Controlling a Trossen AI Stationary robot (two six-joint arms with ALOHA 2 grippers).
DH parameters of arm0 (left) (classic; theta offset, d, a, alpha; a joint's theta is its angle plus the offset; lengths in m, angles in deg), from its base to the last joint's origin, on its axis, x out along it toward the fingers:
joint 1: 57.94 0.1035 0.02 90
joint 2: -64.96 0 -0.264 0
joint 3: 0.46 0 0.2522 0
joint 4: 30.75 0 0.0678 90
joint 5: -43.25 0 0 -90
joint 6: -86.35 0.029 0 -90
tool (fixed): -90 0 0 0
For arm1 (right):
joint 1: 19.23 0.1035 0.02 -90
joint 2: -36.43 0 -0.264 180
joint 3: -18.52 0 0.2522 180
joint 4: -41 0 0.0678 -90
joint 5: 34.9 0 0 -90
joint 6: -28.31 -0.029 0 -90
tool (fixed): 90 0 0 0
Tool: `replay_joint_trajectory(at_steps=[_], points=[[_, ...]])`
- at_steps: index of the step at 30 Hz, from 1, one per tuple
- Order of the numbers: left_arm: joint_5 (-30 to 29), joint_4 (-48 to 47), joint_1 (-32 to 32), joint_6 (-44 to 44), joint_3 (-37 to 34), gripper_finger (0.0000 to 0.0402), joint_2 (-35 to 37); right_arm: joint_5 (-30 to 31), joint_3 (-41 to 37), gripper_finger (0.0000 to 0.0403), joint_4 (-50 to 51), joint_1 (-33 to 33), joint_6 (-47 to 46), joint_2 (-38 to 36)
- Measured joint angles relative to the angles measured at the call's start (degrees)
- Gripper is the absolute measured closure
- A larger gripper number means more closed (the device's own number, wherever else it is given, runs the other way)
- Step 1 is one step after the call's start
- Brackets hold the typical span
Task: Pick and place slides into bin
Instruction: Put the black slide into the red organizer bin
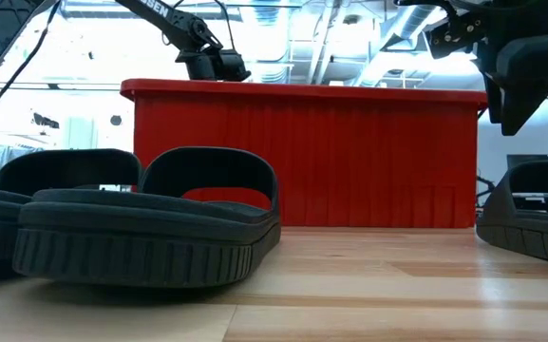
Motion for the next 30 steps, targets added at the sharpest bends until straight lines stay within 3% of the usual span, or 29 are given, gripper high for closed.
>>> replay_joint_trajectory(at_steps=[4,10,19,30], points=[[-0.4,0.1,0.0,0.5,0.0,0.023,0.0,0.0,0.0,0.022,0.0,0.0,0.0,0.0],[-5.9,0.1,-0.9,2.8,0.0,0.023,0.0,0.0,0.0,0.0219,0.0,0.0,0.0,0.0],[-7.0,0.7,-1.7,3.6,0.0,0.023,0.0,0.0,0.0,0.0219,0.0,0.0,-0.1,0.0],[-13.9,1.1,-1.8,4.9,0.0,0.023,0.0,0.0,0.0,0.0219,0.0,0.0,0.0,0.0]])
